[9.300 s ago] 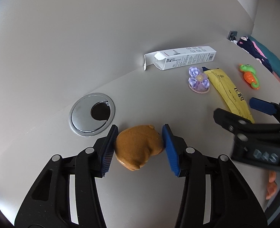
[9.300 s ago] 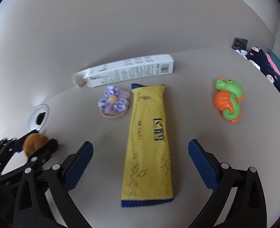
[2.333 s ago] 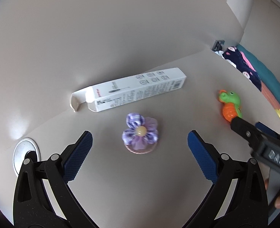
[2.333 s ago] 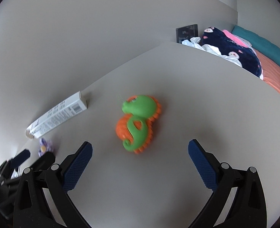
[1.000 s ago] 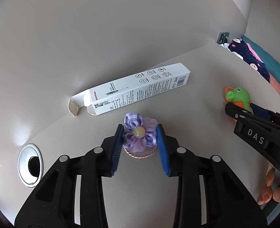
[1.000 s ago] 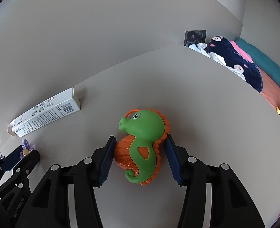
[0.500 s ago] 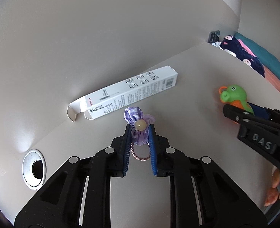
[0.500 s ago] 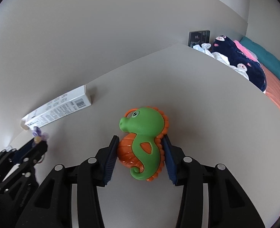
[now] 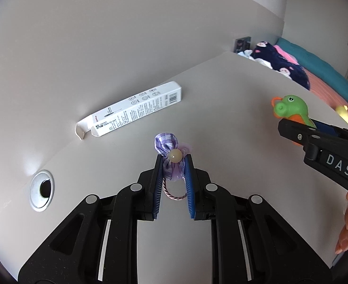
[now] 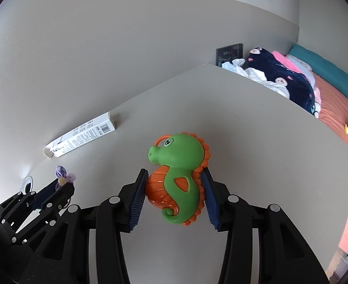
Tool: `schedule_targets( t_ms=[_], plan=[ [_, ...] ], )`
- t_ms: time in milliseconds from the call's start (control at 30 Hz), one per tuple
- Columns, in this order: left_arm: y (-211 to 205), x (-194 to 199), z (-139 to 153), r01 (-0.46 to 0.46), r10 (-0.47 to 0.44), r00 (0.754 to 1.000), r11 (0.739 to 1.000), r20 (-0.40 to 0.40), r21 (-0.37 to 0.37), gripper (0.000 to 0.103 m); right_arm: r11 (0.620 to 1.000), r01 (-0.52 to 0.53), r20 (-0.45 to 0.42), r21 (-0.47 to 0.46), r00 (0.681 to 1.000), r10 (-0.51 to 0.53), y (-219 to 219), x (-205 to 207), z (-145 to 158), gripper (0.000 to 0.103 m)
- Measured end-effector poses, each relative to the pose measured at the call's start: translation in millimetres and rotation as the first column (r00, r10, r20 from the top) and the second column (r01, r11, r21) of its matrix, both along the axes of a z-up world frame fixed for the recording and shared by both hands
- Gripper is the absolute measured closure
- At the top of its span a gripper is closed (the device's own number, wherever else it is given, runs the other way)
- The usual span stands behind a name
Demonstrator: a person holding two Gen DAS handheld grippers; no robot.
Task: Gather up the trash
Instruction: 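Carry the flower tie and seahorse to the floor bin and release both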
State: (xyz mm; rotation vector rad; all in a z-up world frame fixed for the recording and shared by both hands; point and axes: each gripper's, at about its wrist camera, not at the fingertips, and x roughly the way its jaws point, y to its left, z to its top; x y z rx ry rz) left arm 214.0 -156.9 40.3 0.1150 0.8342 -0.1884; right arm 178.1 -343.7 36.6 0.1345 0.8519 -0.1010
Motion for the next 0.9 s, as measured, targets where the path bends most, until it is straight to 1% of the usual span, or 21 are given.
schedule_targets(
  t_ms=[200,400,667,900],
  plan=[
    [-7,-27,9,0.028,-0.028,0.999,1.0,0.016,0.008,0.086,1.0,0.005,0.024,0.023,1.0,-0.005,-7,-42,10,0.056],
    [-24,-66,17,0.063,-0.064,0.998,0.998,0.03,0.023,0.086,0.998,0.008,0.045,0.061,0.999,-0.011,-16,-85,18,0.056],
    [-67,-122,23,0.144,-0.147,0.988,0.988,0.045,0.05,0.086,0.994,0.043,0.09,0.105,0.995,-0.053,-46,-154,29,0.056],
    [-107,-168,24,0.211,-0.214,0.975,0.976,0.053,0.054,0.085,0.989,0.083,0.111,0.122,0.989,-0.097,-82,-210,30,0.056]
  ],
)
